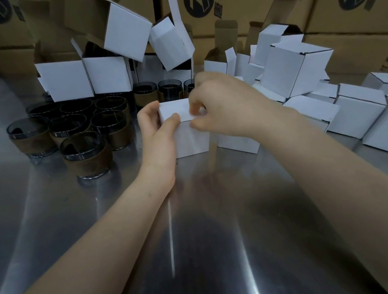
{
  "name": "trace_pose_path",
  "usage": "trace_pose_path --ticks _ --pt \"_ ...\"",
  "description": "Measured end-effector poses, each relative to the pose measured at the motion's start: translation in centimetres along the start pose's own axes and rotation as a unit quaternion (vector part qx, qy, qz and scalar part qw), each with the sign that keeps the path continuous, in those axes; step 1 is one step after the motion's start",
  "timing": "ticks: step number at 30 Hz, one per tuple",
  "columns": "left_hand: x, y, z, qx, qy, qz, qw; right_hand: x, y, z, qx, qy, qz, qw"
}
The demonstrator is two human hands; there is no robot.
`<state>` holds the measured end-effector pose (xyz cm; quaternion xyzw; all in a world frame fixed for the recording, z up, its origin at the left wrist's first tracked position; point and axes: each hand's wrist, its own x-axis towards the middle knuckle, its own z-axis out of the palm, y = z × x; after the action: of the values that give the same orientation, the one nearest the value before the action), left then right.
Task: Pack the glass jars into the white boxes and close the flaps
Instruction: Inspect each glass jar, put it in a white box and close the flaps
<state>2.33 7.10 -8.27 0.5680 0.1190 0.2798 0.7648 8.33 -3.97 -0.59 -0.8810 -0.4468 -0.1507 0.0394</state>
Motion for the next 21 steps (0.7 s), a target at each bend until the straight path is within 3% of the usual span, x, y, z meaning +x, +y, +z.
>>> trace_pose_path --ticks 7,21 --pt "-0.1 0.3 0.0 0.014 0.024 -0.012 1.0 0.0 0.6 2.7 0.128 0.003 0.008 0.992" --pt "-0.1 -0.2 0.2 0.098 0.03 -0.005 0.995 0.1 1.1 3.2 -0.063 0.052 0.157 0.984"
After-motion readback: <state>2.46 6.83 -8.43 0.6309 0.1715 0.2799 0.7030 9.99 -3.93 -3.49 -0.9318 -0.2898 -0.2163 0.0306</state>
